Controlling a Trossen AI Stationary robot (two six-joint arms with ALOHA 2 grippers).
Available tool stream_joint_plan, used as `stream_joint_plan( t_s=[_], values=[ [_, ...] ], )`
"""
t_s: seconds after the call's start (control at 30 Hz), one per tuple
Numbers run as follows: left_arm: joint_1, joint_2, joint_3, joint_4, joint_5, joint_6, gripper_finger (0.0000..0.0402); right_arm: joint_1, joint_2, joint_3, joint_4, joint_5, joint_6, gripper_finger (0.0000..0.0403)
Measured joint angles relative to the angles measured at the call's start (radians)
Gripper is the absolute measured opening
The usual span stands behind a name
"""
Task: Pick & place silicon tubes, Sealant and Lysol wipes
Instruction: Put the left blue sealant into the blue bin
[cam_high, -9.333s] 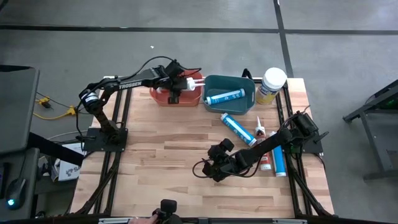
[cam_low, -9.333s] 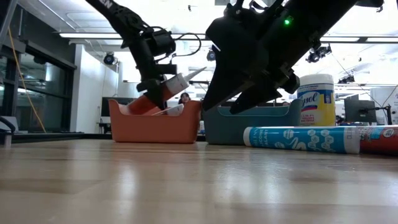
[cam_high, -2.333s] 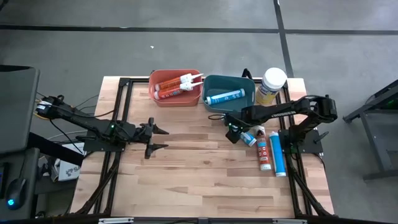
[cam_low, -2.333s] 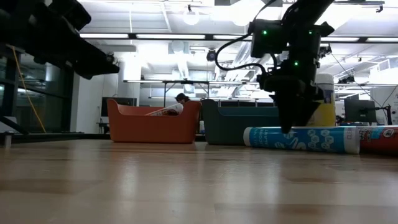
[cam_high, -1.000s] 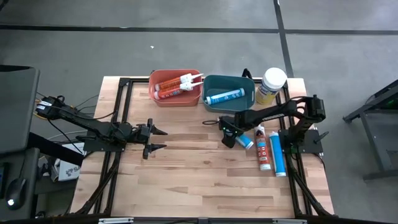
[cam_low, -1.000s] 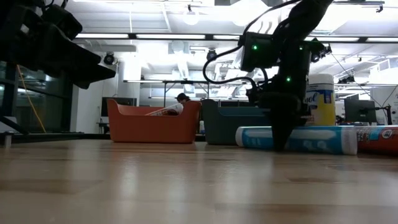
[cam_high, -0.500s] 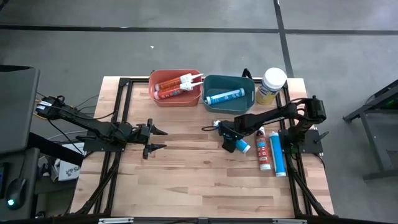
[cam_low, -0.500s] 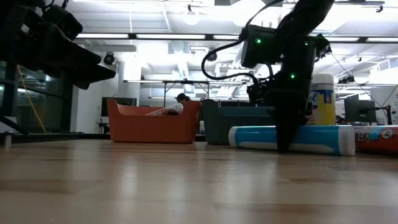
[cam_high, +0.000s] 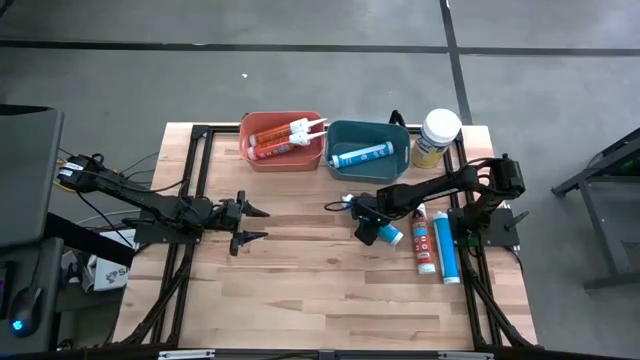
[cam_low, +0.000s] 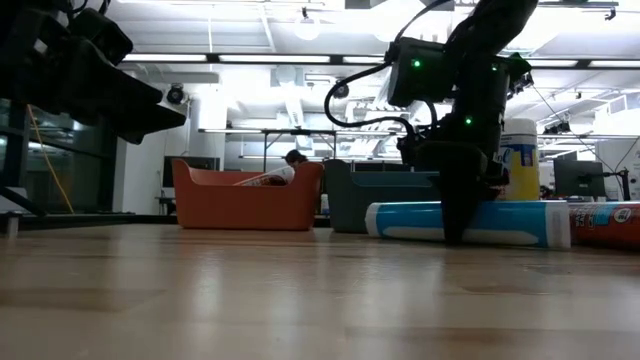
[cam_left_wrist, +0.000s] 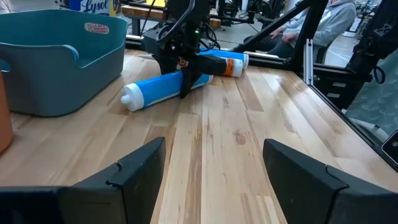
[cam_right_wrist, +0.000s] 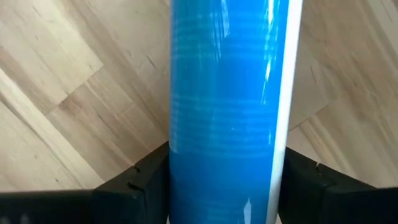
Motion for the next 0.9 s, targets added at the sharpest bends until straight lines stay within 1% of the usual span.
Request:
stream_joint_plan(
  t_s=[0.3,0.43,0.7,0.9],
  values=[
    [0.000,0.000,0.000,0.000,0.000,-0.005,0.0264,0.000,0.000,0.003,0.006,0.002,-0.007,0.0208],
    [0.000,0.000,0.000,0.000,0.000,-0.006,0.0264,0.010,0.003,0.036,-0.028,0.018,-0.022,0.0208],
    [0.000,0.000,0.001,0.000,0.000,-0.005,0.0264,0.054,0.007,0.186,-0.221,0.041,-0.032,0.0208],
    [0.000,0.000,0.001,-0.001,0.000,-0.005,0.0264,0.100,0.006,0.318,-0.418,0.130,-0.047,0.0208]
  ],
)
